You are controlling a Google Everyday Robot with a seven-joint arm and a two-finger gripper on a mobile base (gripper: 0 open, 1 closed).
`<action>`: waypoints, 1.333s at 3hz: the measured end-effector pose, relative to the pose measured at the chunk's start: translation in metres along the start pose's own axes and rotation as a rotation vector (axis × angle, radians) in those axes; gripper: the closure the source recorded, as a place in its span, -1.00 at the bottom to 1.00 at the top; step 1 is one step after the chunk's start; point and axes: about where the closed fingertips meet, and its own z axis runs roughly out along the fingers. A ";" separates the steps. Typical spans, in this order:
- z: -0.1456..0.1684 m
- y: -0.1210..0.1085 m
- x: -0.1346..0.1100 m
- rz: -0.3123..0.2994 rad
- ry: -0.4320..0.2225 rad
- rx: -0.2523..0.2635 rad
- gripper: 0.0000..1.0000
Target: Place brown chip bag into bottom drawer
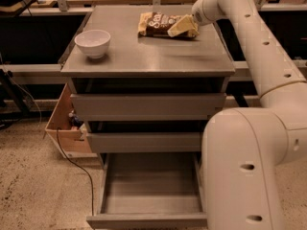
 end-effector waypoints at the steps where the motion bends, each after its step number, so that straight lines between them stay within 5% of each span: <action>1: 0.018 -0.015 0.002 0.072 -0.048 0.042 -1.00; 3: 0.055 -0.019 0.014 0.251 -0.109 0.049 -1.00; 4: 0.067 -0.014 0.024 0.307 -0.113 0.028 -0.62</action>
Offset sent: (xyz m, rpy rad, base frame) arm 0.0948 -0.0234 -0.0159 0.2779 -0.0228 -0.1656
